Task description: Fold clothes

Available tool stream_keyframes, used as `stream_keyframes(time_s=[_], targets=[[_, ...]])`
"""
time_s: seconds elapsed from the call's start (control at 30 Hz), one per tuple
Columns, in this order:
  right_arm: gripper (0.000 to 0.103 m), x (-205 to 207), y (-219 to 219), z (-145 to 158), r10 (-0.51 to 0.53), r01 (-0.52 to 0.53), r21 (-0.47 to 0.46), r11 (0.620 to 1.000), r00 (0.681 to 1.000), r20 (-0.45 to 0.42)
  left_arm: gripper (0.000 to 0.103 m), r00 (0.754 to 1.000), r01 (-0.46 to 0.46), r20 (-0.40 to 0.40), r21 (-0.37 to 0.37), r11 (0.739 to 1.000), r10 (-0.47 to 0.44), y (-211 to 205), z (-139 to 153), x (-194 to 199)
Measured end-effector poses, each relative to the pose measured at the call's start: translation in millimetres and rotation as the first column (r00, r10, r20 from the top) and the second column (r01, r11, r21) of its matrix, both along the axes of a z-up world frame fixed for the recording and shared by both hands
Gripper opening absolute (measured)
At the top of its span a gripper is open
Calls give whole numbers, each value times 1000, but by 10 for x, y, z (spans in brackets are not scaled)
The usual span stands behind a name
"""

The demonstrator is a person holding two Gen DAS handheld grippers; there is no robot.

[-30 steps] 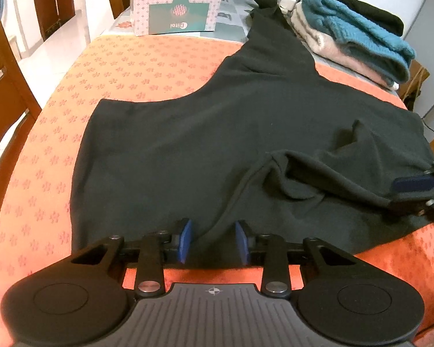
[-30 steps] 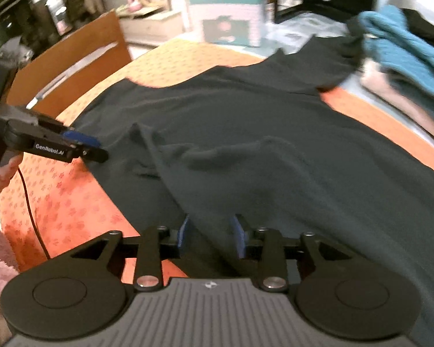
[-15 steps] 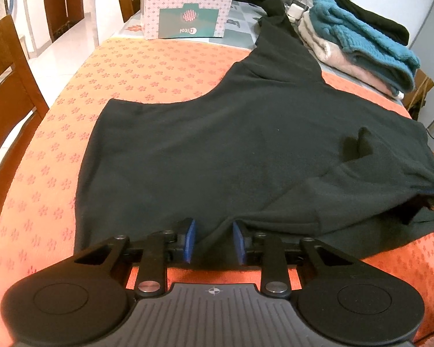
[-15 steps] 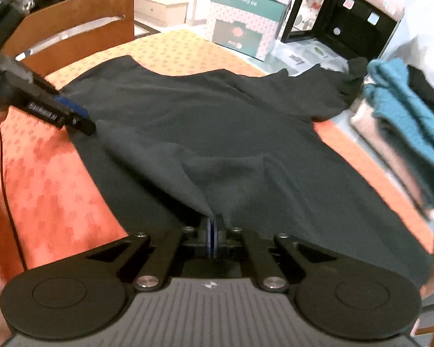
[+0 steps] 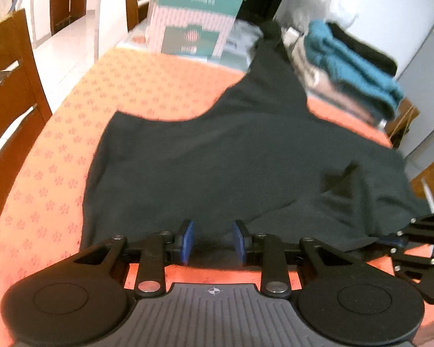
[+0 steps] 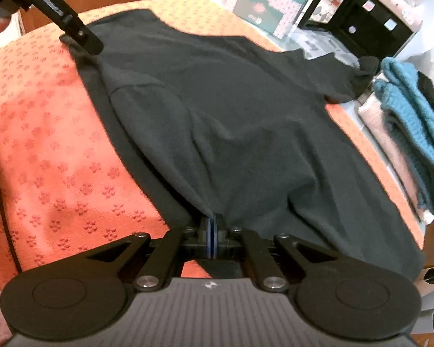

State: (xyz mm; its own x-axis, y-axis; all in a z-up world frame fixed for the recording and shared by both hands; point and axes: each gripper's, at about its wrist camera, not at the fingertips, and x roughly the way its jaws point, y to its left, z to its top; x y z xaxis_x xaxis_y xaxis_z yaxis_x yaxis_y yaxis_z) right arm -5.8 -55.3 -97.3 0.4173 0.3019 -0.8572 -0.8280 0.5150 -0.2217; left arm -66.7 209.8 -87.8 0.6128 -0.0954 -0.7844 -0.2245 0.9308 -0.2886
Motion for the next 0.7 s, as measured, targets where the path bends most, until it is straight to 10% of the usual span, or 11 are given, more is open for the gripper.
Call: stream_keyframes(time_s=[0.43, 0.7], targets=[[2, -34, 22, -98, -7, 7, 11, 1000, 1000, -19, 32, 990, 144, 3, -20, 989, -144, -483, 66, 178], [3, -24, -9, -81, -16, 17, 21, 1000, 999, -28, 32, 997, 41, -65, -19, 999, -42, -271, -38, -82]])
